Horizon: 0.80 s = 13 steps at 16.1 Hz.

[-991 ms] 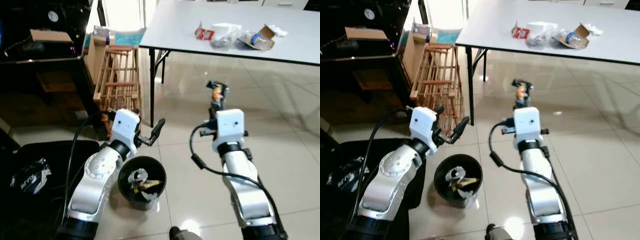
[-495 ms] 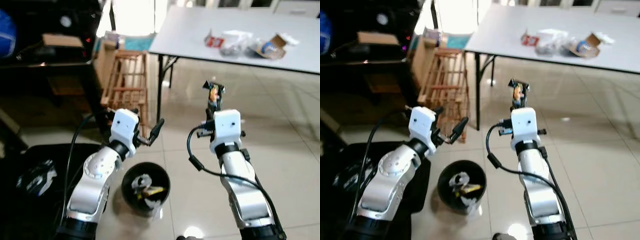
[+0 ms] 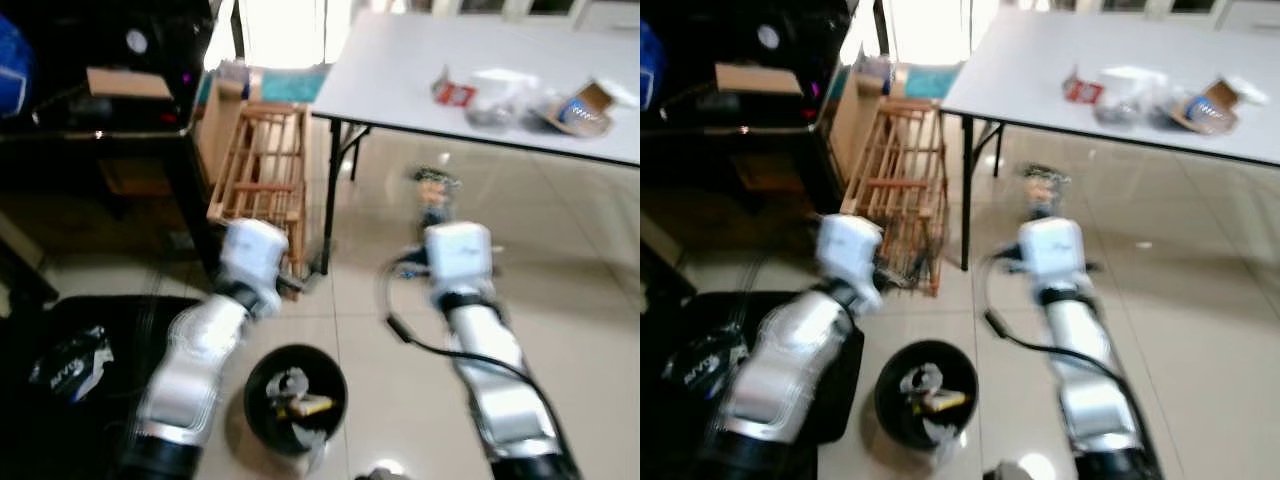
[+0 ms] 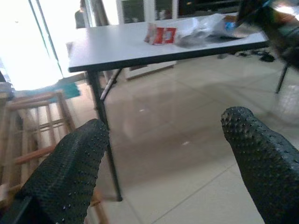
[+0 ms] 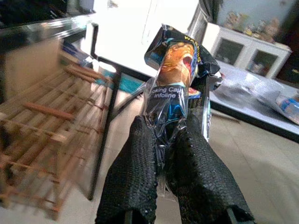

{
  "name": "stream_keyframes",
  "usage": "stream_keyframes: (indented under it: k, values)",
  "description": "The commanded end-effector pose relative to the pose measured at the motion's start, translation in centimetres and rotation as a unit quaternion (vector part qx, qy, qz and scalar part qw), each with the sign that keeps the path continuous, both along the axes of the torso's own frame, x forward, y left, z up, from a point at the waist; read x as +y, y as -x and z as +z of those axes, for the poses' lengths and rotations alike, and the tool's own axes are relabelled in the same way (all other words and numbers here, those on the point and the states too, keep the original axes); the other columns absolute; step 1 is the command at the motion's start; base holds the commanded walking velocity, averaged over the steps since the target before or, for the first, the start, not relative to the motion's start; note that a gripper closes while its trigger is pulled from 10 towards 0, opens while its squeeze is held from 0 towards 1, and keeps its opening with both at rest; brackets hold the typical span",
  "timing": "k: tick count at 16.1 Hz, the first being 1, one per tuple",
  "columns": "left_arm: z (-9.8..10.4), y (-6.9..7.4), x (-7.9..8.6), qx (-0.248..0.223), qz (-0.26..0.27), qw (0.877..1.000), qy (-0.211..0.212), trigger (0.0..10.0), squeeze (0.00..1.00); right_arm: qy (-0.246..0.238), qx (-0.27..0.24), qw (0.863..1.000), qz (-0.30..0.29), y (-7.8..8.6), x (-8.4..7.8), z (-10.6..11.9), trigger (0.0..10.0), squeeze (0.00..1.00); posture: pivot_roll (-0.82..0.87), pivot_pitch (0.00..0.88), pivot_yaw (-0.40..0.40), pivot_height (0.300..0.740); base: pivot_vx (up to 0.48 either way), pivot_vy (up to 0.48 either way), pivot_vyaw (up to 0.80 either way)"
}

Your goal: Picking trash to rubbish bin

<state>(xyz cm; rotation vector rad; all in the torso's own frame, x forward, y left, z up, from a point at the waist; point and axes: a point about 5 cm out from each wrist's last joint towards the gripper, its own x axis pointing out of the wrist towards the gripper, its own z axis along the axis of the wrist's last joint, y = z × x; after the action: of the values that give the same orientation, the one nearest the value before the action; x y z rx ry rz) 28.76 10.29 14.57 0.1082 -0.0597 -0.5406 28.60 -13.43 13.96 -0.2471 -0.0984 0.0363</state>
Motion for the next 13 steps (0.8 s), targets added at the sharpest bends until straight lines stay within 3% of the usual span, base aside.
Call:
stream_keyframes:
  k: [1,5,10,11,13]
  values:
    - [-0.3,0.1,1.1,0.002,0.015,1.0,-0.013,10.0,0.0,-0.004,-0.003,1.0,0.017,0.0,1.1,0.3,10.0,0.0,0.03,0.107,0.01,0.74,0.0,0.0,0.0]
    - [-0.9,0.1,1.1,0.013,0.014,1.0,-0.021,10.0,0.0,-0.003,0.001,1.0,0.021,0.0,1.2,0.1,10.0,0.0,0.03,0.109,0.01,0.74,0.0,0.0,0.0]
    - [-4.3,1.1,2.1,0.066,0.022,0.996,-0.058,10.0,0.0,-0.004,0.012,0.999,0.04,0.0,2.1,-0.4,10.0,0.0,0.04,0.127,0.013,0.74,0.0,0.0,0.0]
    - [-6.0,1.8,2.9,0.098,0.027,0.992,-0.071,10.0,0.0,-0.011,0.025,0.999,0.041,-0.1,2.3,-1.0,10.0,0.0,0.05,0.142,0.017,0.74,0.0,0.0,0.0]
    - [-6.9,2.4,3.3,0.117,0.023,0.99,-0.077,10.0,0.0,-0.013,0.037,0.998,0.043,-0.1,2.4,-1.4,10.0,0.0,0.06,0.154,0.022,0.74,0.0,0.0,0.0]
